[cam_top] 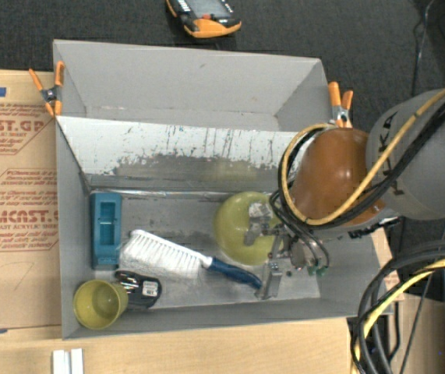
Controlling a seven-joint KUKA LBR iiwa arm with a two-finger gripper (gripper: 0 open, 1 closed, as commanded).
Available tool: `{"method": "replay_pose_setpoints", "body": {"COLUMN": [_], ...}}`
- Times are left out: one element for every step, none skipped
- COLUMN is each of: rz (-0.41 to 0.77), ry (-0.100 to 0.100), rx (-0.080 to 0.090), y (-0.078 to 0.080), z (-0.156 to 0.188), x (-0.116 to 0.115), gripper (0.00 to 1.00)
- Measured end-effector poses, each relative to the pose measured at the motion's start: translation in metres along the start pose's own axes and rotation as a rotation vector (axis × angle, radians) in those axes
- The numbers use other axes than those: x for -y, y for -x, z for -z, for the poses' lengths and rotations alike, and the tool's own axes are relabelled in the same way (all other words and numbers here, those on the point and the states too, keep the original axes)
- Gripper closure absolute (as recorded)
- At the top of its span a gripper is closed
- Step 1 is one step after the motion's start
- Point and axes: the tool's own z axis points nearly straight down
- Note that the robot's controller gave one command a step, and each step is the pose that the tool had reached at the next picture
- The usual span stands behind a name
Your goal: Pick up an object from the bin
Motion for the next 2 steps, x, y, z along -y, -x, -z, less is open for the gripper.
{"method": "replay_pose_setpoints", "body": {"rz": [0.0,0.0], "ry": [0.0,0.0], "rx": [0.0,0.0], "y": [0.0,0.0], "z": [0.0,0.0], "x": [0.0,0.0], "gripper": [1.0,0.0]}}
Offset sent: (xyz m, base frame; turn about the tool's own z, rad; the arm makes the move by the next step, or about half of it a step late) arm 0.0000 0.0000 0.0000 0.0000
